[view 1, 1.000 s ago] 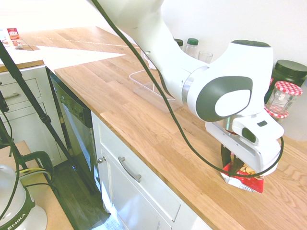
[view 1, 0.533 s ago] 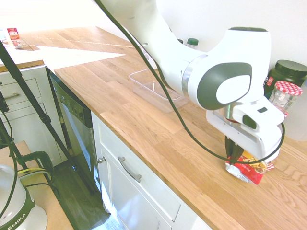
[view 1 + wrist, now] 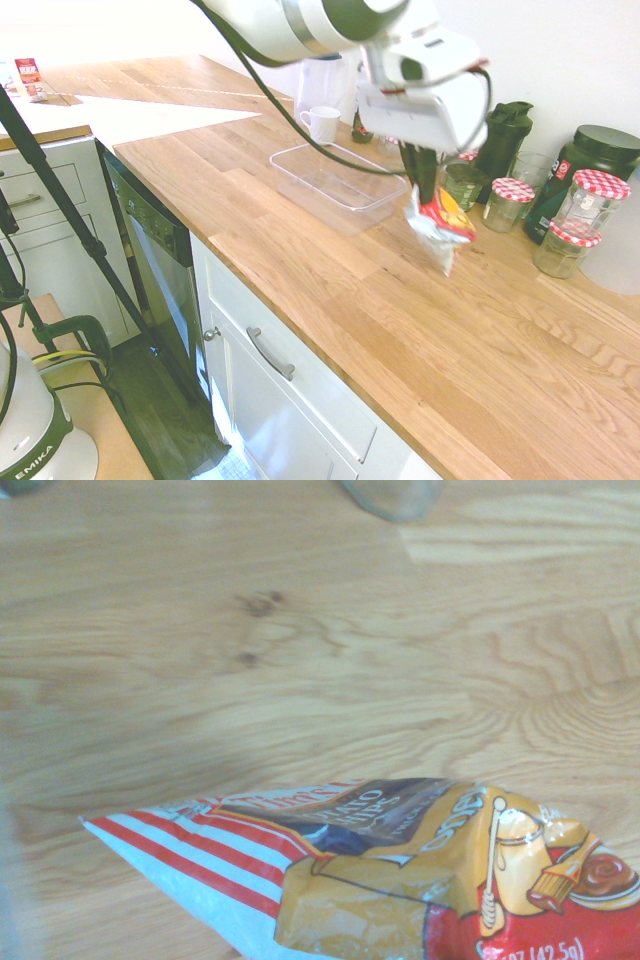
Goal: Put the chip bag into the container
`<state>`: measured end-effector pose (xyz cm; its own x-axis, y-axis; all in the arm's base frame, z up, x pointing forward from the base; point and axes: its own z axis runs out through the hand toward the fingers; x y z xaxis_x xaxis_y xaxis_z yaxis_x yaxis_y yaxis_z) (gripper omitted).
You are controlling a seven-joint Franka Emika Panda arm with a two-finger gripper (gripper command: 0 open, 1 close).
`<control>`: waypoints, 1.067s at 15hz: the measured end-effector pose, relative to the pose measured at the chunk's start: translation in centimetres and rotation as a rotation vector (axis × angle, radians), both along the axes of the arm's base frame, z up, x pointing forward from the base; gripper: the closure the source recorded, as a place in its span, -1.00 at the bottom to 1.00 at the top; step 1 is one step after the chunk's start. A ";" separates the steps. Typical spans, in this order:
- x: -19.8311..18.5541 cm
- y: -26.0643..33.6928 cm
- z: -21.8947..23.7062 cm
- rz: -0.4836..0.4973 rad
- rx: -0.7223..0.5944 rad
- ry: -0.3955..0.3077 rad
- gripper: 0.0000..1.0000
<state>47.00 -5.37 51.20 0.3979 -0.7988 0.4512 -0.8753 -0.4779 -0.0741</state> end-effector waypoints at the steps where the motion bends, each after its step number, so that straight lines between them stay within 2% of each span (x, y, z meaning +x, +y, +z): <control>1: -0.5 3.4 1.3 0.009 -0.016 -0.010 1.00; 4: -1.1 12.4 5.1 0.029 -0.060 -0.036 1.00; 6: -0.4 17.2 6.0 0.040 -0.080 -0.026 1.00; 9: 3.4 21.8 2.9 0.044 -0.098 0.032 1.00; 13: 8.5 24.5 -3.1 0.033 -0.090 0.120 1.00; 14: 9.1 24.8 -3.9 0.029 -0.084 0.132 -1.00; 16: 9.4 25.1 -4.6 0.020 -0.078 0.152 -1.00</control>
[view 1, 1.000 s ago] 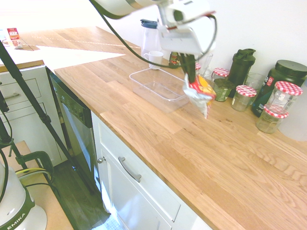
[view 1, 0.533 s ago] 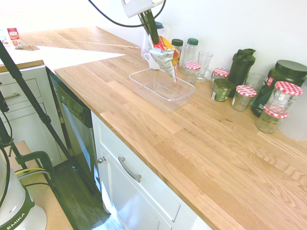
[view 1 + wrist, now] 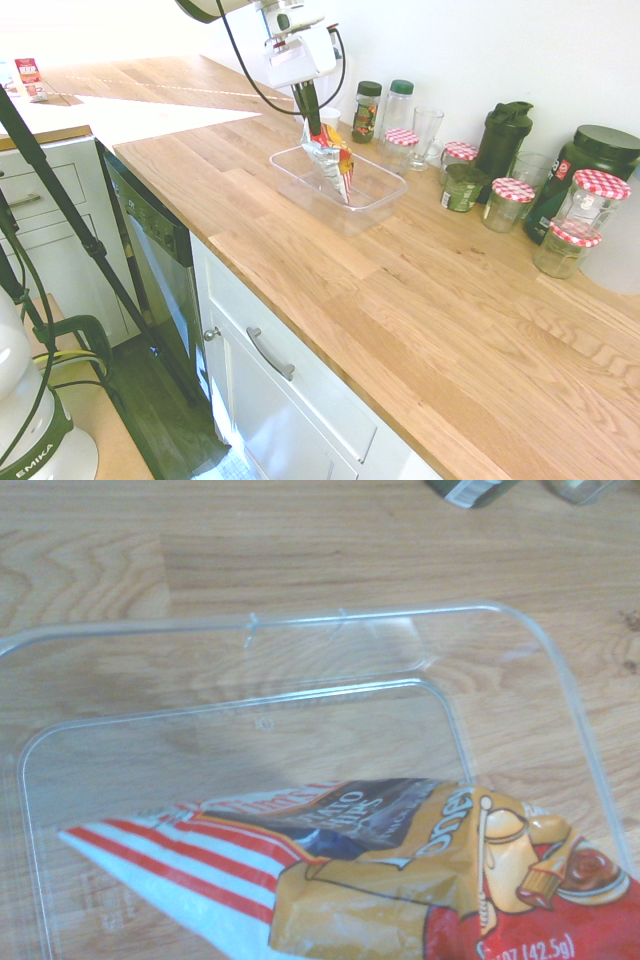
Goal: Put the chip bag into the container
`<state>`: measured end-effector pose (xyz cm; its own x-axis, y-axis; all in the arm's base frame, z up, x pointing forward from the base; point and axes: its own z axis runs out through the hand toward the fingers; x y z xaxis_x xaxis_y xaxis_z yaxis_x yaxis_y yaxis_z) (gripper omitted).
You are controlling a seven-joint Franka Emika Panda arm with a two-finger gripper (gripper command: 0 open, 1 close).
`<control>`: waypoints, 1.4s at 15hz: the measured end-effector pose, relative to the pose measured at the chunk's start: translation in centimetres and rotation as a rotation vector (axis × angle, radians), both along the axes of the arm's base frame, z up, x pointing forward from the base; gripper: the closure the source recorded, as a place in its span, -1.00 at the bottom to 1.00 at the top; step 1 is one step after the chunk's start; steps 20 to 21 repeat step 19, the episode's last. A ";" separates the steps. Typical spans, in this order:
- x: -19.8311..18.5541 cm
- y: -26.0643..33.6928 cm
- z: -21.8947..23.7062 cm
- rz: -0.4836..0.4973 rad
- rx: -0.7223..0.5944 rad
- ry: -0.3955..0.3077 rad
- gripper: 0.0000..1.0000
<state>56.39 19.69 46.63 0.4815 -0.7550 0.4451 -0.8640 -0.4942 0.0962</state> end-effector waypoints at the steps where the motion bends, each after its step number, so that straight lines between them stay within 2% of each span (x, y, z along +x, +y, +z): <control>1: 0.0 -0.1 -0.1 -0.006 0.003 0.006 -1.00; 9: -0.7 -1.4 -1.6 -0.030 -0.002 0.041 -1.00; 13: -3.4 -2.3 -0.1 -0.024 0.011 0.002 -1.00; 15: -6.2 -3.0 1.6 -0.011 0.058 -0.022 -1.00; 18: -10.3 -4.2 2.0 0.094 0.212 0.030 -1.00; 19: -11.3 -4.9 1.6 0.130 0.264 0.050 -1.00; 21: -11.3 -4.9 1.6 0.130 0.264 0.050 -1.00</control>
